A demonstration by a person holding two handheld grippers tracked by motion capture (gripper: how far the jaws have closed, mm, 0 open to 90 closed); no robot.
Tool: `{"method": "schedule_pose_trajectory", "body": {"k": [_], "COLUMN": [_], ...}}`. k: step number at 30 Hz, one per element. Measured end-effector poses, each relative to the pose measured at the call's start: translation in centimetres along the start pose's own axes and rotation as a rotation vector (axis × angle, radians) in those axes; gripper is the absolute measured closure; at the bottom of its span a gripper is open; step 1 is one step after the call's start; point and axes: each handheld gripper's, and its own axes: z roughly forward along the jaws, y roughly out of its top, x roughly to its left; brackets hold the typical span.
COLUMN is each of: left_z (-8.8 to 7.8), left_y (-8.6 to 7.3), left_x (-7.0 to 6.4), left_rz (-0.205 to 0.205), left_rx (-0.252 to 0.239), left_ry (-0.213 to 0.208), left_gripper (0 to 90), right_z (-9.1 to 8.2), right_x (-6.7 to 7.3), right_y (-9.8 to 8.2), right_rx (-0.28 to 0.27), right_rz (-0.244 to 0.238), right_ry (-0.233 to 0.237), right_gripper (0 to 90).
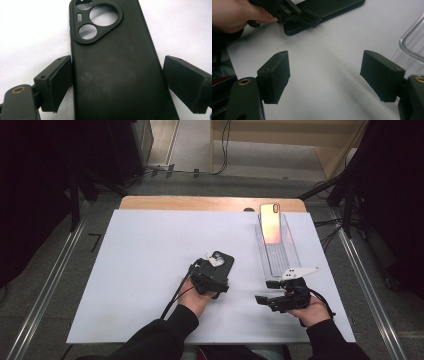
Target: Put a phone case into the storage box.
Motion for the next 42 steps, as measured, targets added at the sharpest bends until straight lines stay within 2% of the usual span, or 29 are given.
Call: {"method": "schedule_pose_trajectory", "body": {"k": [3, 11, 14, 27, 42], "left_z": [-0.1, -0.3, -0.4, -0.7, -2.4], "left_y": [0.0, 0.0, 0.1, 0.3, 1.4], "left_x": [0.2, 0.5, 0.7, 1.1, 1.5], "left_rz": [-0.017, -0.027, -0.042, -0.036, -0.038], "left_rx": [0.001, 0.0, 0.004, 0.021, -0.015], "left_ry": [-0.013, -0.025, -0.034, -0.056, -0.107], "left_gripper": [12.7, 14.9, 15.4, 16.2, 16.8], "right_z": [0.0, -0.1, -0.1, -0.2, -0.3], "right_x": [-0.1, -0.2, -0.2, -0.3, -0.3], "right_y": [0.0, -0.1, -0.1, -0.1, -0.1], "right_rx": [-0.004, -0.006, -0.005, -0.01, -0.014], "right_rz": [0.002, 0.006, 0.006, 0.001, 0.0], "right_ry": [-0.001, -0.004, -0.005, -0.003, -0.004], "right_gripper": [21.8, 21.8, 21.8, 21.9, 21.9]}}
